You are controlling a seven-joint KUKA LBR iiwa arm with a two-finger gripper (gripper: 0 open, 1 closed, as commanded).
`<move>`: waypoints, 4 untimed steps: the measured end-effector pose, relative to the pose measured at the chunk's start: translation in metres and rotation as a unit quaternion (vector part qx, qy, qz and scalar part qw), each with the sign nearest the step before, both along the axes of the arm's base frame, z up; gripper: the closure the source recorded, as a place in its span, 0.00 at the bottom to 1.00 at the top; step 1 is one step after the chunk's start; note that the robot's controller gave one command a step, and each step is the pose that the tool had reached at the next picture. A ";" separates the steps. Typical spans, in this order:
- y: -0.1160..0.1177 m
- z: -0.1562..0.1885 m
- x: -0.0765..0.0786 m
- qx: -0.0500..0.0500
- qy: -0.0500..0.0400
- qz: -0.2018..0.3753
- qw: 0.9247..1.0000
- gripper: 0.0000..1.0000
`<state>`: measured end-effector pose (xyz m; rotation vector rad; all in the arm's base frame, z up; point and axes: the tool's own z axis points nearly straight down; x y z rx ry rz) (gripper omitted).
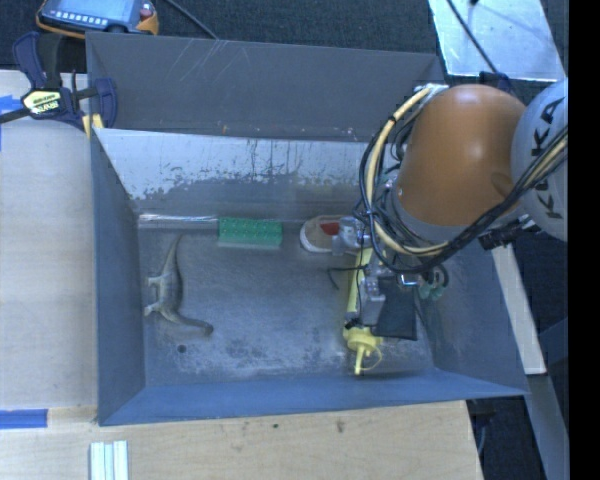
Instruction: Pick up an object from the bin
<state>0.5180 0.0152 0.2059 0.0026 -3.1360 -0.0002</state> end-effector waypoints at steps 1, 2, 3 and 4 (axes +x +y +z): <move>0.000 0.004 0.002 0.000 -0.004 0.000 1.000 0.00; -0.045 -0.057 0.038 0.000 -0.007 0.044 0.999 0.00; -0.089 -0.045 0.010 0.000 -0.004 0.127 0.992 0.00; -0.093 -0.061 0.004 0.000 -0.003 0.221 0.975 0.00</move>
Offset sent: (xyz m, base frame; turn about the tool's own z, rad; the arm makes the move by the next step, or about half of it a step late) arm 0.0770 -0.0984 -0.1359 -0.1860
